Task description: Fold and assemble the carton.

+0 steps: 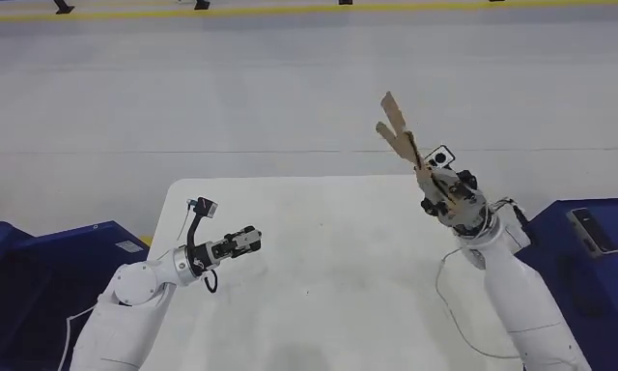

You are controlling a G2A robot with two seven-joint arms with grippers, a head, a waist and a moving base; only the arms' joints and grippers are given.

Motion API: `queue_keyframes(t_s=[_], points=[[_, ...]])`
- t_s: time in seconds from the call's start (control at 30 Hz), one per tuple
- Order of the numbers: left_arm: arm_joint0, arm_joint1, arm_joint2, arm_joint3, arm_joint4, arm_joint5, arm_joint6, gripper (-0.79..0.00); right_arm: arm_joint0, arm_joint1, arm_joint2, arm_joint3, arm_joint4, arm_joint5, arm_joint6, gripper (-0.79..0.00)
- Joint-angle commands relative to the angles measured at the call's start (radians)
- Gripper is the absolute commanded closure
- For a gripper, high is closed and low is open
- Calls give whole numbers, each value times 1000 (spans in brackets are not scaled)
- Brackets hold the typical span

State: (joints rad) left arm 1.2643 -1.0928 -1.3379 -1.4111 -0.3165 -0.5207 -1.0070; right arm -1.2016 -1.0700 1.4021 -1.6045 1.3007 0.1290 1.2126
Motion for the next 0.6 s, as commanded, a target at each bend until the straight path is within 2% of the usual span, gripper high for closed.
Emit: queue_keyframes(t_s=[0.0,0.2,0.27,0.57], points=[[0,0,0,0,0,0,0,-785,-12,6,41,-20,-149,-123,7,0],[0,0,0,0,0,0,0,-785,-54,17,112,-81,-389,-310,11,0],[0,0,0,0,0,0,0,-785,-61,16,89,-91,-441,-312,4,0],[0,0,0,0,0,0,0,-785,-54,13,58,-84,-438,-299,6,0]])
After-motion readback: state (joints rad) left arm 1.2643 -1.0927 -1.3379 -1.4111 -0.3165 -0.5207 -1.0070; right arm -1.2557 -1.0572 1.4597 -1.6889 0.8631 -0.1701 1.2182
